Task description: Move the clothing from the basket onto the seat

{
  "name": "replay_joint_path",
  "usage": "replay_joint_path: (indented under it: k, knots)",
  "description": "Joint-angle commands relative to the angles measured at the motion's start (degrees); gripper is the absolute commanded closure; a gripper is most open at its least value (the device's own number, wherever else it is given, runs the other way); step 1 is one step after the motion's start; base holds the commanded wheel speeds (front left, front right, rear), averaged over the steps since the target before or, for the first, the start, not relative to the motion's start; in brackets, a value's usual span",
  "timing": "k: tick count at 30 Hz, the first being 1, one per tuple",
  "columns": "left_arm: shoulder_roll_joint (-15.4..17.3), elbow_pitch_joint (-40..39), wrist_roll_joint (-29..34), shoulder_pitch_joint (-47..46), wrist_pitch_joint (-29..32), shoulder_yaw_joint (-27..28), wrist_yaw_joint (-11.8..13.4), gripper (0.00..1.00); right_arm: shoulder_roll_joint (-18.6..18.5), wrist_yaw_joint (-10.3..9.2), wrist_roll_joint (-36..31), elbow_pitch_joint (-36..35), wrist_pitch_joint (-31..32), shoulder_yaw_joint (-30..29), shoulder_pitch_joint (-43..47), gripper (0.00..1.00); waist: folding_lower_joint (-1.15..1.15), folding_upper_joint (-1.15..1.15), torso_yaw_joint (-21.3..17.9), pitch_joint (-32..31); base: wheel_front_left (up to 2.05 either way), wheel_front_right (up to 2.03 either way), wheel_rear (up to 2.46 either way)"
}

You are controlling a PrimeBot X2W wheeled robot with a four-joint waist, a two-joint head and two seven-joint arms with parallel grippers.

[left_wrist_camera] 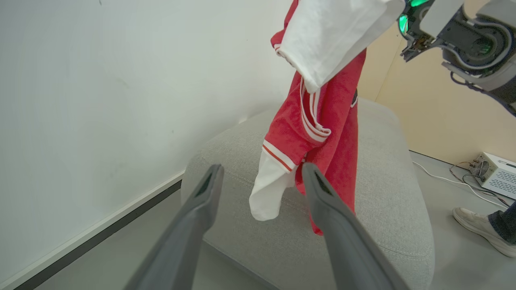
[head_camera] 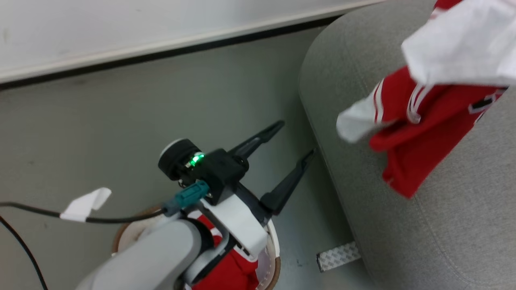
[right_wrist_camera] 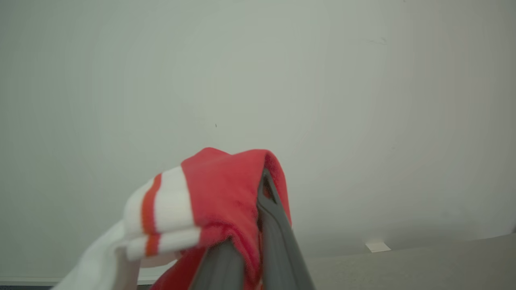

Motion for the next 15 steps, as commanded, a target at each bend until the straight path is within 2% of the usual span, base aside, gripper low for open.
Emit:
replay_joint_path:
  k: [1,4,9,12,15]
  knots:
    - [0.89,-0.37,0.58,-1.46,0.26,0.66,-0.3,0.0,-0.2,-0.12,-0.64,1.3,0.67,-1.2,-3.44,1.0,-0.01,-0.01,0.46,6.15,0.0,0.0,0.0]
    - [1.75,-0.69,1.17,-4.38,1.06,1.77,-0.82,0.0,-1.87,-0.13,-3.5,6.3,3.01,-5.16,-13.25,1.0,-0.01,-0.01,1.24,10.06,0.0,0.0,0.0]
    - [1.45,-0.75,1.4,-7.98,0.76,3.01,-1.39,0.0,-6.23,-0.12,-9.31,13.64,4.59,-11.54,-25.46,1.0,-0.01,-0.01,3.49,14.36,0.0,0.0,0.0]
    - [1.23,-0.2,1.3,-8.79,0.19,3.42,-1.41,0.0,-10.52,-0.13,-13.86,17.48,4.85,-14.17,-28.73,1.0,-0.01,-0.01,4.88,15.5,0.0,0.0,0.0]
    - [0.9,0.5,1.23,-8.48,-0.43,3.15,-1.52,0.0,-14.17,-0.13,-19.25,21.95,4.83,-16.55,-27.21,1.0,-0.01,-0.01,6.29,15.63,0.0,0.0,0.0]
